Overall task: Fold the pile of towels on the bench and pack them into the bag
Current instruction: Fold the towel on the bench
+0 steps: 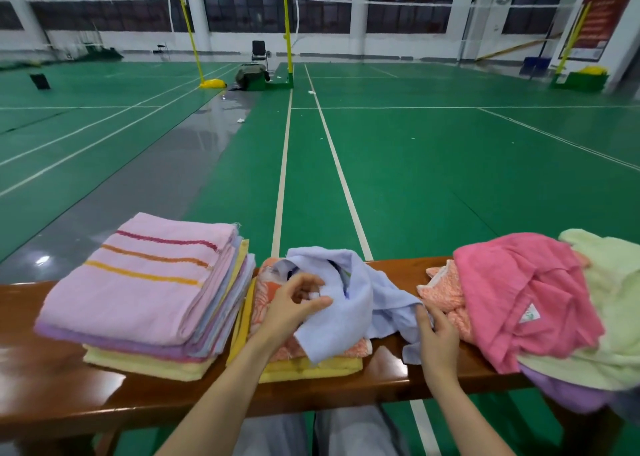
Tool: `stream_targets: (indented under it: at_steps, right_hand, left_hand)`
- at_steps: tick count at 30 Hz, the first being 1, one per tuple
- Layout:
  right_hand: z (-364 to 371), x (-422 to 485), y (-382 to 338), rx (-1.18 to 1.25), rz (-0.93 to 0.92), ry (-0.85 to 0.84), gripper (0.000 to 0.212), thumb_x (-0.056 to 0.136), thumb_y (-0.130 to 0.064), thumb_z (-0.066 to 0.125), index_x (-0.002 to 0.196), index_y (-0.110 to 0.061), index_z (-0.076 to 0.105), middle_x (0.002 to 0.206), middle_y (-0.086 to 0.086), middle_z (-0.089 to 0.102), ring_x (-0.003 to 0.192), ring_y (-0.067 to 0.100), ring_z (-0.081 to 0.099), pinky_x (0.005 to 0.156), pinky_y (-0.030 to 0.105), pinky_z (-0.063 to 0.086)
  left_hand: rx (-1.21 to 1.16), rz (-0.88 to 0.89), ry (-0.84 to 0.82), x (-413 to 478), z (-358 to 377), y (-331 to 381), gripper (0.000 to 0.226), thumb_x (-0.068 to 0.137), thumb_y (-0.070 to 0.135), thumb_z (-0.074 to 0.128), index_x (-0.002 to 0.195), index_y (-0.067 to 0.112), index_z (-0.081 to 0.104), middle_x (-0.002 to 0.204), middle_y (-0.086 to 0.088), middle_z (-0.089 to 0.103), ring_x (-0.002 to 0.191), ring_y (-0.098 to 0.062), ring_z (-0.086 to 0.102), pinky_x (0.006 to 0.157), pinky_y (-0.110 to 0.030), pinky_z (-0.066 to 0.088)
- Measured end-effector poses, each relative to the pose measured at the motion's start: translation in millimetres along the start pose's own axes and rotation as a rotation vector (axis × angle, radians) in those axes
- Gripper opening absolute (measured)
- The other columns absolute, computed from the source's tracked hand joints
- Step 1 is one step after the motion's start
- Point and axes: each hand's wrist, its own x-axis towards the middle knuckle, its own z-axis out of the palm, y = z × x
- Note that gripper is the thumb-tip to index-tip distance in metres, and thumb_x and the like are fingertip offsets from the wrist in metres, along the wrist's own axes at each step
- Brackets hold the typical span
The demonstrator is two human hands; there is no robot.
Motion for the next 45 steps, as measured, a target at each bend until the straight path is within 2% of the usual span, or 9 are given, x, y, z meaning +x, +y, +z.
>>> stream_targets:
  at_steps: [5,7,12,16,23,28,32,37,45]
  right_hand:
    - [0,3,4,0.042,0.038,0.050,0.023,0.095,-0.012,0.049,0.108,0.001,0.064,0.100,0.009,0.063,0.096,0.022,0.056,0.072,0.020,0.042]
    - [-1,3,2,0.076,0.053,0.058,0.023,0.095,-0.011,0.050,0.107,0.002,0.064,0.099,0.009,0.063,0.095,0.021,0.055,0.078,0.027,0.040]
    - [-3,2,0,0.135,0.072,0.061,0.023,0.094,-0.016,0.052,0.107,-0.001,0.063,0.097,0.006,0.061,0.094,0.021,0.055,0.079,0.029,0.038]
    - [-3,2,-5,0.145,0.062,0.012,0.019,0.087,-0.018,0.062,0.103,-0.008,0.062,0.098,0.003,0.063,0.097,0.021,0.056,0.080,0.029,0.040]
    - [-7,3,1,0.217,0.034,-0.038,0.040,0.075,0.006,0.065,0.110,-0.013,0.058,0.113,0.007,0.062,0.105,0.022,0.056,0.077,0.023,0.049]
    - [-7,1,3,0.185,0.008,0.015,0.051,0.078,0.020,0.051,0.081,-0.028,0.069,0.089,-0.014,0.070,0.094,0.008,0.062,0.077,0.021,0.050]
    - [-6,2,4,0.208,0.001,0.058,0.035,0.081,0.019,0.050,0.099,-0.003,0.071,0.107,-0.005,0.068,0.101,0.001,0.061,0.081,0.010,0.049]
    - [-11,2,0,0.252,0.012,0.136,0.045,0.078,0.022,0.040,0.081,-0.009,0.073,0.094,0.006,0.069,0.086,-0.008,0.061,0.071,0.003,0.044]
    - [-11,42,-37,0.507,0.195,0.255,0.025,0.081,0.010,0.060,0.089,-0.014,0.059,0.080,0.001,0.058,0.082,0.022,0.056,0.084,0.034,0.049]
  left_hand:
    - [0.068,-0.054,-0.287,-10,0,-1,0.043,0.060,0.030,0.081,0.092,0.009,0.061,0.117,0.040,0.042,0.102,0.024,0.042,0.075,-0.004,0.038]
    - [-0.015,-0.080,-0.276,-10,-3,-5,0.034,0.063,0.020,0.082,0.087,0.005,0.062,0.127,0.026,0.049,0.112,0.009,0.049,0.077,-0.009,0.043]
    - [-0.674,-0.267,0.108,-5,-21,-16,0.048,0.074,0.029,0.071,0.117,0.013,0.057,0.114,-0.012,0.066,0.107,-0.030,0.062,0.086,-0.042,0.053]
    - [-0.236,-0.076,0.500,9,-28,14,0.004,0.092,0.021,0.056,0.094,0.019,0.053,0.095,-0.001,0.059,0.098,-0.025,0.057,0.079,-0.033,0.048]
    - [-0.109,0.179,0.563,37,-50,110,0.005,0.090,0.017,0.057,0.089,0.018,0.052,0.093,0.001,0.060,0.087,-0.016,0.056,0.074,-0.027,0.048]
    - [-0.141,0.311,0.434,41,-58,142,0.014,0.086,0.004,0.059,0.088,0.018,0.058,0.088,0.001,0.062,0.081,-0.014,0.058,0.073,-0.025,0.050]
    - [0.258,0.244,0.164,30,-13,101,0.011,0.087,0.002,0.058,0.087,0.013,0.062,0.083,0.005,0.061,0.076,-0.010,0.057,0.067,-0.013,0.049]
    - [0.698,0.187,-0.285,20,36,16,0.019,0.086,0.012,0.054,0.096,0.015,0.070,0.129,0.006,0.047,0.122,-0.013,0.042,0.098,-0.025,0.036]
    - [0.606,0.220,-0.348,6,21,10,0.050,0.078,0.028,0.071,0.125,0.031,0.054,0.139,0.021,0.031,0.126,0.000,0.031,0.088,0.000,0.032]
